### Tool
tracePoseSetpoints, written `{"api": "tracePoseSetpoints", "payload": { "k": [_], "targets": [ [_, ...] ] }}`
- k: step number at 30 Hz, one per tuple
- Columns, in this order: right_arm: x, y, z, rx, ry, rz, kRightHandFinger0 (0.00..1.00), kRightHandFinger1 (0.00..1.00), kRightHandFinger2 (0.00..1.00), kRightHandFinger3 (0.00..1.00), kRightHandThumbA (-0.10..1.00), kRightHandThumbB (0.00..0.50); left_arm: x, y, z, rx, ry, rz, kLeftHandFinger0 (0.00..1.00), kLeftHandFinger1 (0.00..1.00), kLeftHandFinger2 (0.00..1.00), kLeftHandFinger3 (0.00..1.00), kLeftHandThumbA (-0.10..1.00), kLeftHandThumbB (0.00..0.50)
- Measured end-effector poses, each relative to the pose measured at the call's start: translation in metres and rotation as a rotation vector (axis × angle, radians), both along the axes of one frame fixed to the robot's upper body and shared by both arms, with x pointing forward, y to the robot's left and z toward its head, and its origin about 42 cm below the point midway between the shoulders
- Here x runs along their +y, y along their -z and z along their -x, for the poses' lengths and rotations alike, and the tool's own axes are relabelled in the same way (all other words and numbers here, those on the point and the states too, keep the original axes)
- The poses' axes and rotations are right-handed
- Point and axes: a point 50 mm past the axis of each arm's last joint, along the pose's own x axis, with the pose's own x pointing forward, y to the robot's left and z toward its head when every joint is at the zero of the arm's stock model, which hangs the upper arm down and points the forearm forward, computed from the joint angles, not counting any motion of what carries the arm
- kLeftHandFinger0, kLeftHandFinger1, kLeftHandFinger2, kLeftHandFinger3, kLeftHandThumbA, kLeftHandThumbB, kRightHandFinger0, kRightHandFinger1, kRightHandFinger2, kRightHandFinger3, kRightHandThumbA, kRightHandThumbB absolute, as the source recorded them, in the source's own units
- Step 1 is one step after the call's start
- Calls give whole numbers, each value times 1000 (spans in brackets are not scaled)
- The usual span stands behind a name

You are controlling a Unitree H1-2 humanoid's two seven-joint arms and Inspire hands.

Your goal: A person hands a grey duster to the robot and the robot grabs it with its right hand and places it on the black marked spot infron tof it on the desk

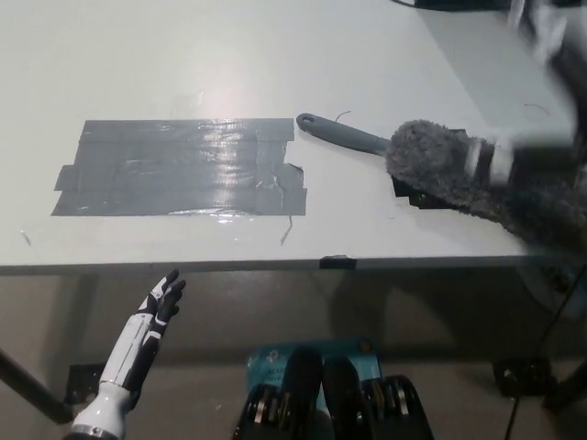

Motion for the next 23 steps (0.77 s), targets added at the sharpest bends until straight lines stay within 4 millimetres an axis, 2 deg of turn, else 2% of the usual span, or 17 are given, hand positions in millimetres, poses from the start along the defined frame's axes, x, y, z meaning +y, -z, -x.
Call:
{"api": "tracePoseSetpoints", "payload": {
  "k": [1, 2, 3, 5, 6, 7, 9, 10, 16, 18, 23],
  "targets": [
    [2, 13, 7, 29, -1, -26, 1000, 1000, 1000, 1000, 1000, 295, 0, 1, 1, 2, 0, 0, 1000, 1000, 1000, 1000, 1000, 94],
    [5, 40, 20, 95, 6, -82, 1000, 1000, 1000, 1000, 1000, 272, 0, 3, 3, 9, -1, -1, 1000, 1000, 1000, 1000, 1000, 99],
    [7, 57, 28, 135, 17, -119, 1000, 1000, 1000, 1000, 1000, 248, 0, 5, 6, 16, -1, -2, 1000, 1000, 1000, 1000, 1000, 104],
    [11, 94, 44, 228, 43, -188, 1000, 1000, 1000, 1000, 1000, 231, 1, 10, 12, 33, -4, -2, 1000, 1000, 1000, 1000, 1000, 104],
    [12, 110, 49, 275, 57, -210, 1000, 1000, 1000, 1000, 1000, 223, 1, 13, 15, 42, -5, -1, 1000, 1000, 1000, 1000, 1000, 104],
    [13, 114, 50, 284, 61, -215, 1000, 1000, 1000, 1000, 1000, 214, 2, 13, 16, 45, -6, -1, 1000, 1000, 1000, 1000, 1000, 106],
    [13, 150, 55, 379, 97, -248, 1000, 1000, 1000, 1000, 1000, 216, 2, 19, 23, 64, -7, 0, 1000, 1000, 1000, 1000, 1000, 106],
    [13, 160, 56, 406, 108, -256, 1000, 1000, 1000, 1000, 1000, 224, 2, 20, 25, 69, -8, 0, 1000, 1000, 1000, 1000, 1000, 110],
    [18, 215, 58, 527, 144, -260, 1000, 1000, 1000, 1000, 1000, 261, 2, 28, 34, 96, -11, 3, 1000, 1000, 1000, 1000, 1000, 112],
    [22, 227, 59, 546, 142, -254, 1000, 1000, 1000, 1000, 1000, 248, 2, 28, 34, 95, -11, 3, 1000, 1000, 1000, 1000, 1000, 109],
    [29, 236, 58, 531, 134, -247, 1000, 1000, 1000, 1000, 1000, 255, 1, 27, 33, 92, -8, 4, 1000, 1000, 1000, 1000, 1000, 113]
  ]
}}
